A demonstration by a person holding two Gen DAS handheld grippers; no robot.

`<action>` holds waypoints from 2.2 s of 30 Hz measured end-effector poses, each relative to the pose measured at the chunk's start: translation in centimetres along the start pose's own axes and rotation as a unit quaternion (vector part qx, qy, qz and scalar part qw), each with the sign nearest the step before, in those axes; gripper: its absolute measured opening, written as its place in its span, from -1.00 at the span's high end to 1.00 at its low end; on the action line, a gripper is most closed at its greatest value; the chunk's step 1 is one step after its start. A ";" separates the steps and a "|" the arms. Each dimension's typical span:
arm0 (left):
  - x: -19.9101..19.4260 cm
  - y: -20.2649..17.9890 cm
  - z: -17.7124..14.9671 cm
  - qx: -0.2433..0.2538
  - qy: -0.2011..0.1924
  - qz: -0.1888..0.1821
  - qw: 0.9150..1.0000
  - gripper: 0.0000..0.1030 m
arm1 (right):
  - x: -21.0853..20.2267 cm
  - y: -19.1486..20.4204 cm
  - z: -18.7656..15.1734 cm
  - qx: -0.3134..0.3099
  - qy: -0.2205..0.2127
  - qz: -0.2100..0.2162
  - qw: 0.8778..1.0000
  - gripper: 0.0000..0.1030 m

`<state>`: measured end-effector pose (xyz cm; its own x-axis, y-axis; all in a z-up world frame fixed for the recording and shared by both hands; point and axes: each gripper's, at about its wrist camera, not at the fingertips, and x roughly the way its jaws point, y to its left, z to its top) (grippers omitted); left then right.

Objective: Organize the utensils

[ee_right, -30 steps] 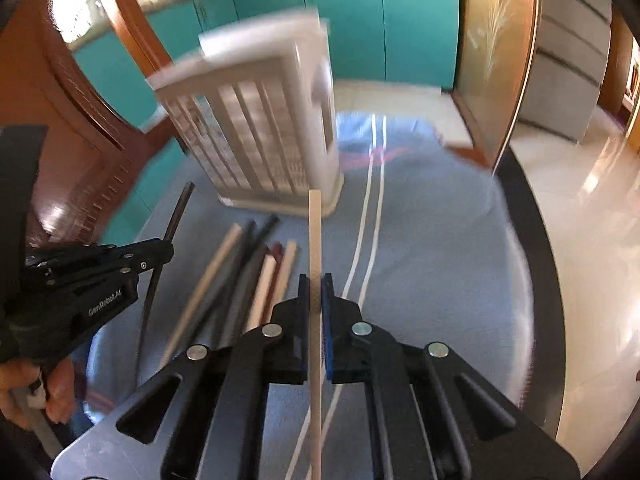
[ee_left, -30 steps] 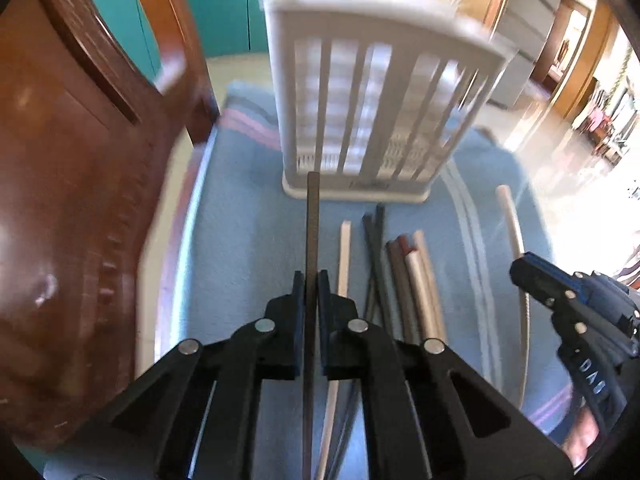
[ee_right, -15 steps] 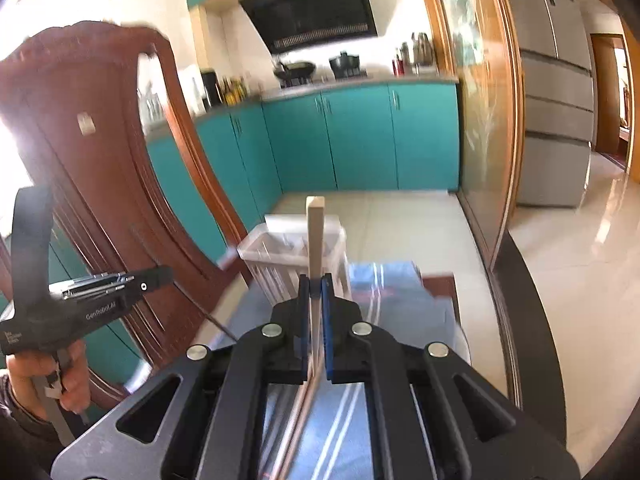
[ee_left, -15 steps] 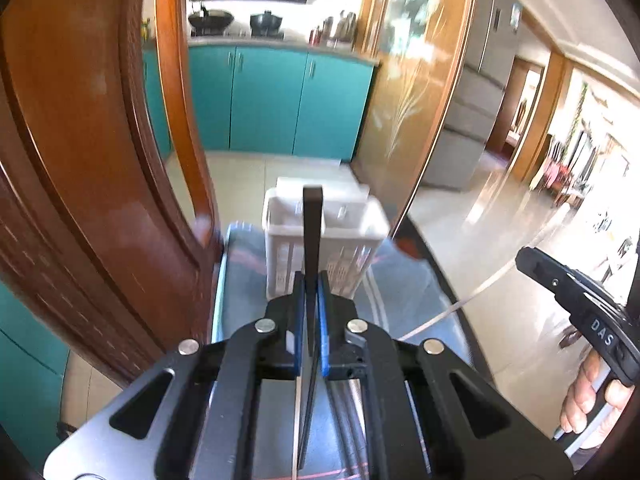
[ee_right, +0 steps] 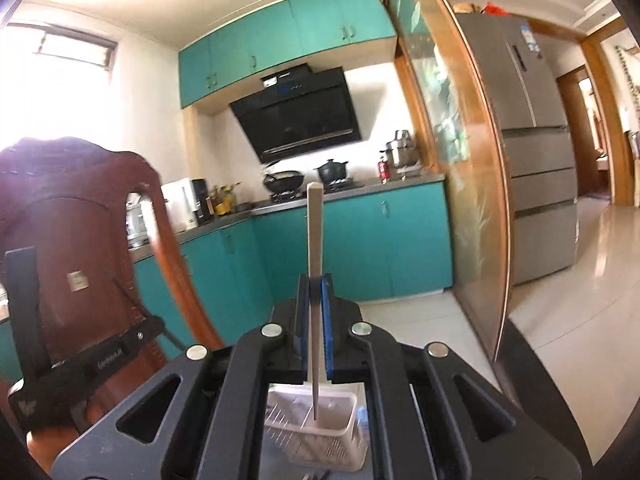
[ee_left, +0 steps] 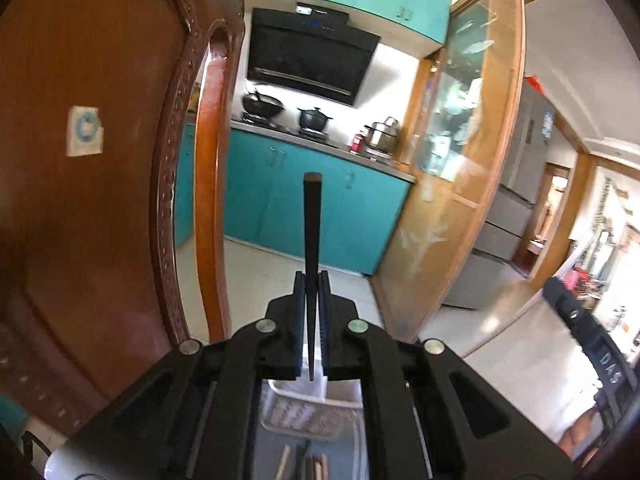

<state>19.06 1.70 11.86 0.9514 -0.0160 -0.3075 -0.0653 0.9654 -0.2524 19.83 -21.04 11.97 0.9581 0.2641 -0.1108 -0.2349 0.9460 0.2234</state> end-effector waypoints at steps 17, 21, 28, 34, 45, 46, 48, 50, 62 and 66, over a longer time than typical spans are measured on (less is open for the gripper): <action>5.9 1.0 -8.0 0.023 0.099 0.022 0.995 0.85 | 4.3 -2.5 -9.4 0.006 0.098 -0.014 0.995 0.69; 3.5 1.4 -9.3 0.035 0.097 0.003 0.995 0.85 | -0.6 -3.2 -10.2 0.026 0.078 0.010 0.997 0.56; 2.2 2.6 -16.9 0.084 0.185 0.016 0.979 0.84 | 0.2 -3.8 -20.9 0.021 0.266 0.006 0.964 0.51; 3.6 5.1 -22.8 0.080 0.274 0.028 0.958 0.80 | 3.9 -1.4 -27.5 -0.004 0.396 0.000 0.918 0.51; 4.4 5.0 -24.8 0.086 0.308 0.013 0.947 0.62 | 4.2 -1.4 -29.0 -0.005 0.432 -0.036 0.901 0.56; 4.6 4.9 -25.1 0.087 0.310 0.010 0.947 0.61 | 3.9 -1.7 -28.8 0.000 0.432 -0.041 0.901 0.59; 4.7 4.9 -25.3 0.086 0.313 0.004 0.946 0.61 | 3.3 -2.9 -28.7 0.022 0.433 -0.051 0.900 0.69; 4.9 4.7 -25.3 0.086 0.315 0.000 0.945 0.61 | 3.0 -4.3 -28.2 0.054 0.433 -0.050 0.898 0.88; 4.9 4.1 -25.9 0.092 0.323 -0.011 0.942 0.42 | 2.5 -5.6 -28.3 0.050 0.419 -0.093 0.902 0.61; 5.2 3.9 -26.2 0.097 0.326 -0.009 0.940 0.37 | 2.8 -4.5 -28.4 0.022 0.416 -0.083 0.905 0.26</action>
<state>15.88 -1.46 -14.76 0.5605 -0.1284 -0.8182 0.0657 0.9917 -0.1107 18.91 -19.23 -16.89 0.5210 0.1861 -0.8330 -0.0735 0.9821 0.1735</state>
